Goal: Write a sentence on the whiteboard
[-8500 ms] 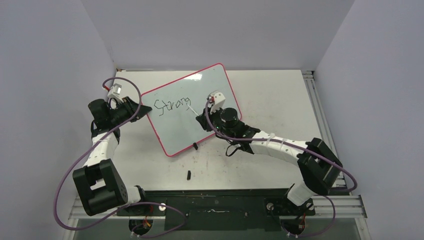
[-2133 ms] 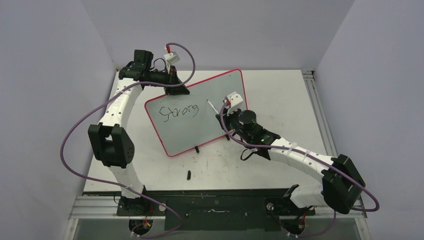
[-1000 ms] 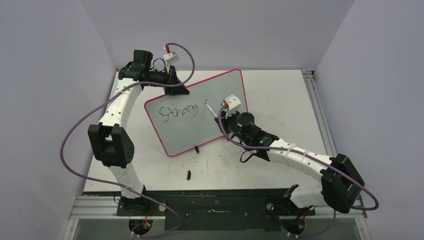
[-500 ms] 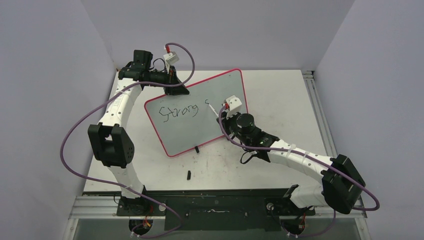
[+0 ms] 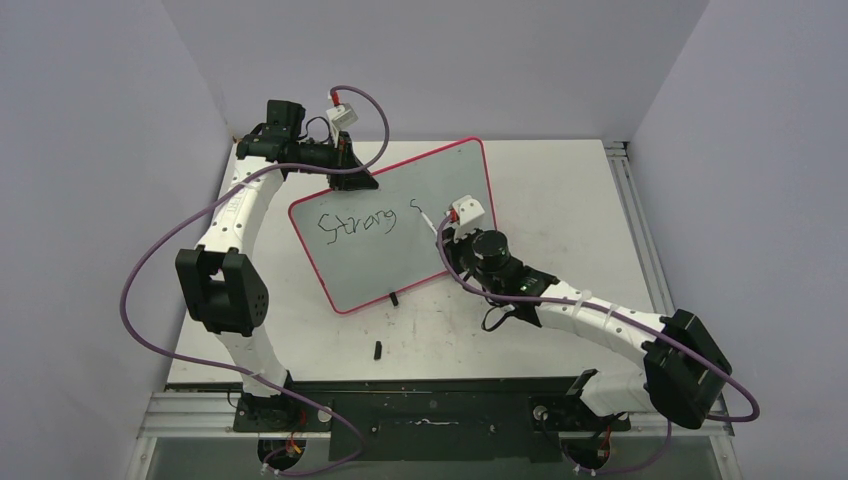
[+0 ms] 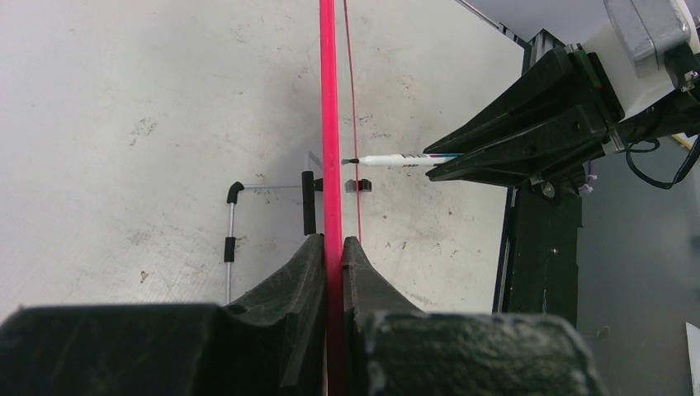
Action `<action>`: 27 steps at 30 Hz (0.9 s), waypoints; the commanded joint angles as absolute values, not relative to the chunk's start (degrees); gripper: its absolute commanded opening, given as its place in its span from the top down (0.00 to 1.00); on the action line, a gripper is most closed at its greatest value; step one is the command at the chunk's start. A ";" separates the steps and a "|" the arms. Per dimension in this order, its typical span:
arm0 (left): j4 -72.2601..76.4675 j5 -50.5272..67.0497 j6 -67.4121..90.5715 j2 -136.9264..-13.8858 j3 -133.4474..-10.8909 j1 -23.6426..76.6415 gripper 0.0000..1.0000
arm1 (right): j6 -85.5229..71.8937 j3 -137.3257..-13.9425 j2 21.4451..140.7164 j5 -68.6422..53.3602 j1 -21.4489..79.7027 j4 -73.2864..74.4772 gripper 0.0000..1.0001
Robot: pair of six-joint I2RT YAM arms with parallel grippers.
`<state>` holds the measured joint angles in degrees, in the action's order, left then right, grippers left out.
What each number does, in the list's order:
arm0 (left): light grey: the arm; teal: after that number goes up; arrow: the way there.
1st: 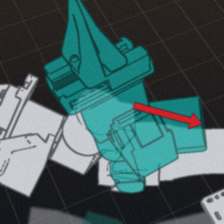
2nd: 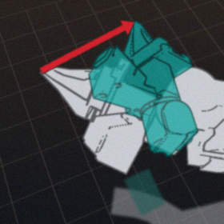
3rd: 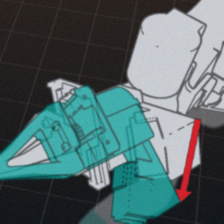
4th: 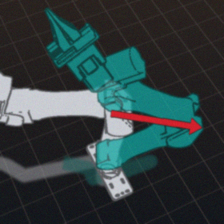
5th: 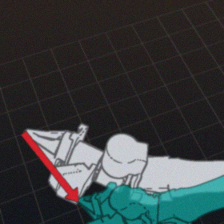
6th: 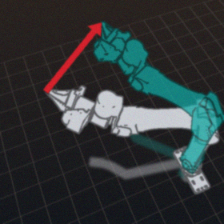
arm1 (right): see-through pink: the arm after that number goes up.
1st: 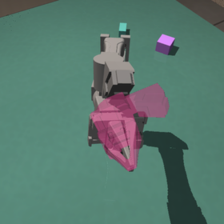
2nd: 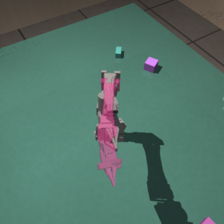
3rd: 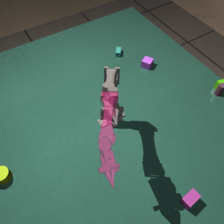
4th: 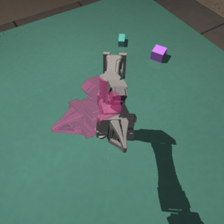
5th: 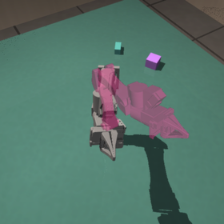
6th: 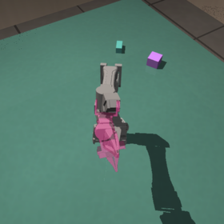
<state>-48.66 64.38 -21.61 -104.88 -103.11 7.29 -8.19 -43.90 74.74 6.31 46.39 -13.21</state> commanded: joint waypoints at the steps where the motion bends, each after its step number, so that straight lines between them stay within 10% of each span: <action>1: -57.30 66.78 -23.82 -105.64 -99.84 8.96 1.00 | -8.61 -43.48 73.27 6.76 47.55 -14.60 0.95; 27: -57.04 66.80 -23.73 -105.48 -99.58 8.79 1.00 | -6.22 -48.31 71.04 14.90 50.52 -13.60 0.95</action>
<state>-48.66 65.01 -21.87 -104.66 -102.87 7.29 -7.73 -45.08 70.17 12.71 50.70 -12.73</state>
